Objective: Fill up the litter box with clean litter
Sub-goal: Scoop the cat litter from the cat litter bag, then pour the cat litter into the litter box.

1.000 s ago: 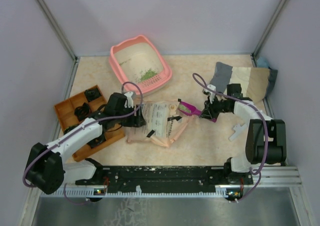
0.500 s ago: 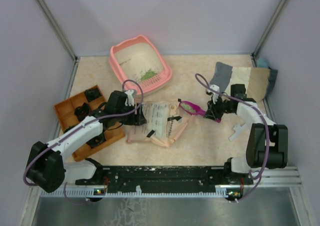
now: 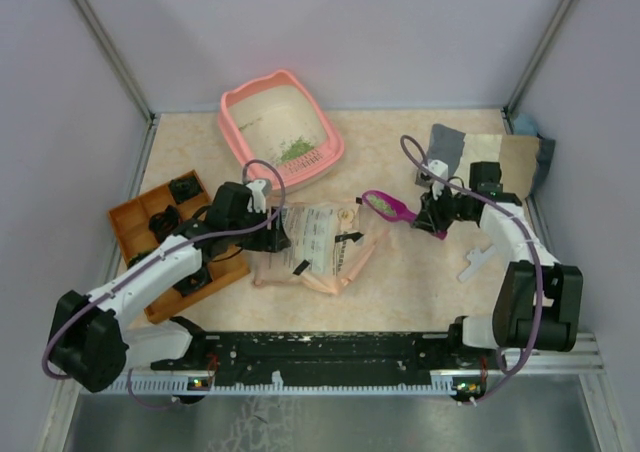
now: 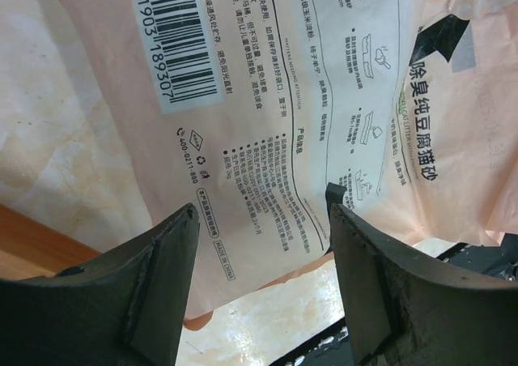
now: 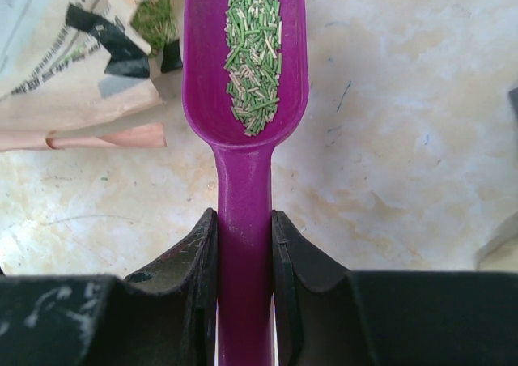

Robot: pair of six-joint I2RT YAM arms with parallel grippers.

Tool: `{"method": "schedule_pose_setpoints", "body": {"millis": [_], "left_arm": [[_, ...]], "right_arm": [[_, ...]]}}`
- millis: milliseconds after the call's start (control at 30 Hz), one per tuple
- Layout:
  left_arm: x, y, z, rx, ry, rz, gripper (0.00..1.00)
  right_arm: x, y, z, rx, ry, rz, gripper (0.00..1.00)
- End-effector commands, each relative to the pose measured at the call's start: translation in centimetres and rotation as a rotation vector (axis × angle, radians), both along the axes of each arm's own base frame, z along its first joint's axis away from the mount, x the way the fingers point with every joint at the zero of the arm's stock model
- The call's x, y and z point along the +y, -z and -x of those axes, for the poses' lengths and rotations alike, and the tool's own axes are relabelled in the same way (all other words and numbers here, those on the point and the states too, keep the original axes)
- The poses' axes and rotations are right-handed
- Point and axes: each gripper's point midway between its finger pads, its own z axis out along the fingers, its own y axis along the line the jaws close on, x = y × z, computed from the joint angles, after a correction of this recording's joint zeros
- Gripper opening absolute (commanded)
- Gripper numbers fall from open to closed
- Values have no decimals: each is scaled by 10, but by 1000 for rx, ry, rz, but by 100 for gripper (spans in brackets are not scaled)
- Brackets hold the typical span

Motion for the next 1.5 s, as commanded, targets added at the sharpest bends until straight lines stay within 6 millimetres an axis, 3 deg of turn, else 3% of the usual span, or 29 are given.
{"method": "schedule_pose_setpoints", "body": {"millis": [0,167,400,633,667,733,933,1033,1467], "left_arm": [[3,-28,-7,-103,7,4,72],[7,-51,-5,-187,12,27,73],[15,-78,5,-292,21,65,79],[22,-86,19,-343,29,90,89],[23,-86,21,-346,33,93,97],[23,-86,25,-357,45,102,100],[22,-84,30,-384,67,127,100],[25,-93,32,-413,62,131,100],[90,-140,24,-641,-256,71,100]], "right_arm": [[11,-57,-23,-100,0,-81,0],[30,-84,-40,-149,1,-38,0],[72,-131,-77,-294,32,13,0],[108,-160,-111,-415,42,83,0],[111,-163,-117,-429,57,98,0],[118,-167,-127,-462,72,132,0],[138,-164,-153,-530,54,216,0],[145,-147,-169,-531,36,318,0],[173,-124,-212,-624,-103,715,0]]}}
